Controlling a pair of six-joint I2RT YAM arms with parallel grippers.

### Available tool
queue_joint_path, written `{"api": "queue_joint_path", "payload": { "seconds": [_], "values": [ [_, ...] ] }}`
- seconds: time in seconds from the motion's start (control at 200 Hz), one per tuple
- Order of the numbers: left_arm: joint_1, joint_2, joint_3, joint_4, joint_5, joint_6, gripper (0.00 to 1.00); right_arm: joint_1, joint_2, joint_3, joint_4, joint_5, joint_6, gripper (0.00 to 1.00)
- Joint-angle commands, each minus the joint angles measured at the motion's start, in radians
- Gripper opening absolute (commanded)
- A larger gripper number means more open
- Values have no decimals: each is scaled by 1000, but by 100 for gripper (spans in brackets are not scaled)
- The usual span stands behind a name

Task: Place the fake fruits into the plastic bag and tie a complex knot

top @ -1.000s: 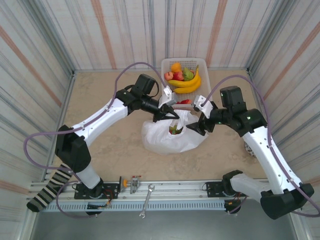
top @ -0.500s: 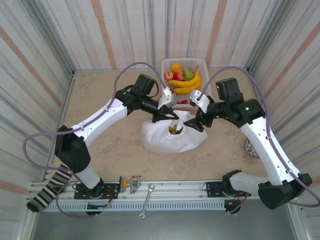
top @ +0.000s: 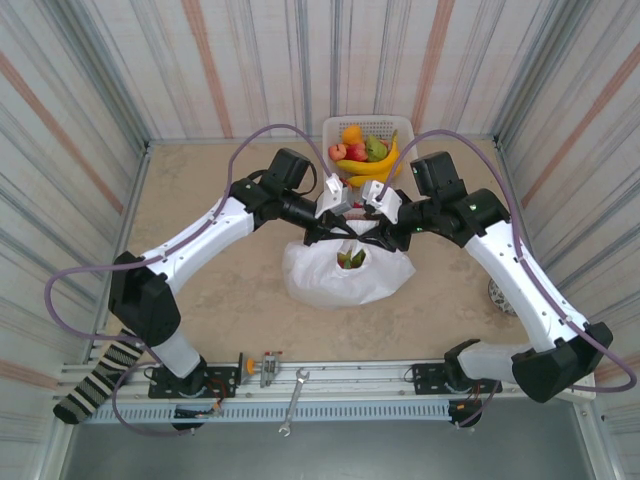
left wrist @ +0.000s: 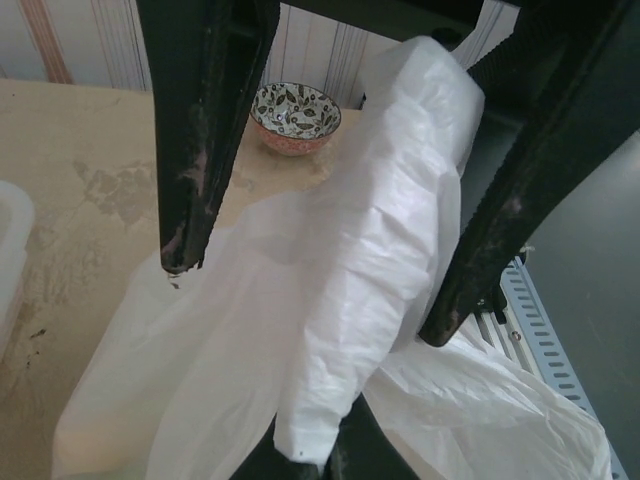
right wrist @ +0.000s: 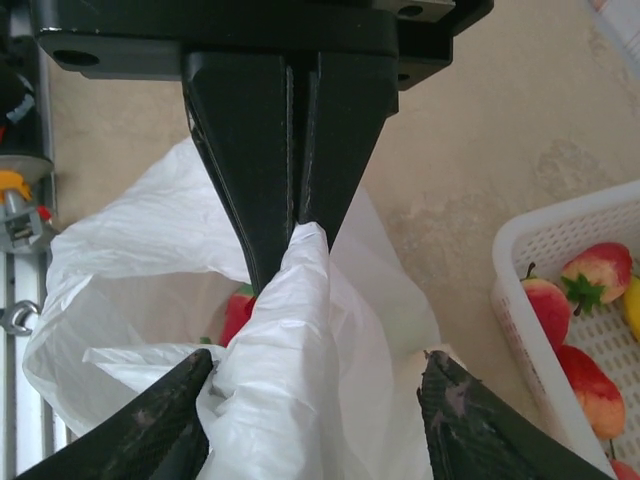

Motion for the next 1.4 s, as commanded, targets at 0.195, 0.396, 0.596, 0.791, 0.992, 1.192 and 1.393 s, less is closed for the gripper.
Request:
{"api": "queue_joint_path", "payload": {
  "seconds": [0.195, 0.396, 0.596, 0.791, 0.992, 1.192, 1.393],
  "values": [
    [13, -69, 8, 14, 27, 9, 18, 6, -20, -59, 84, -72, 26, 28],
    [58, -127, -43, 62, 17, -37, 34, 6, -44, -96, 133, -94, 55, 0],
    [97, -198, -116, 140, 6, -100, 61, 6, -69, -142, 232, -119, 106, 0],
    [74, -234, -203, 240, -81, -171, 86, 6, -73, -166, 285, -130, 144, 0],
    [22, -209, -226, 313, -179, -230, 99, 9, -72, -176, 293, -111, 161, 0],
    [-10, -176, -219, 341, -242, -240, 99, 12, -79, -193, 321, -99, 193, 0],
    [-27, -163, -220, 333, -336, -214, 90, 10, -98, -208, 347, -114, 212, 0]
  ]
}}
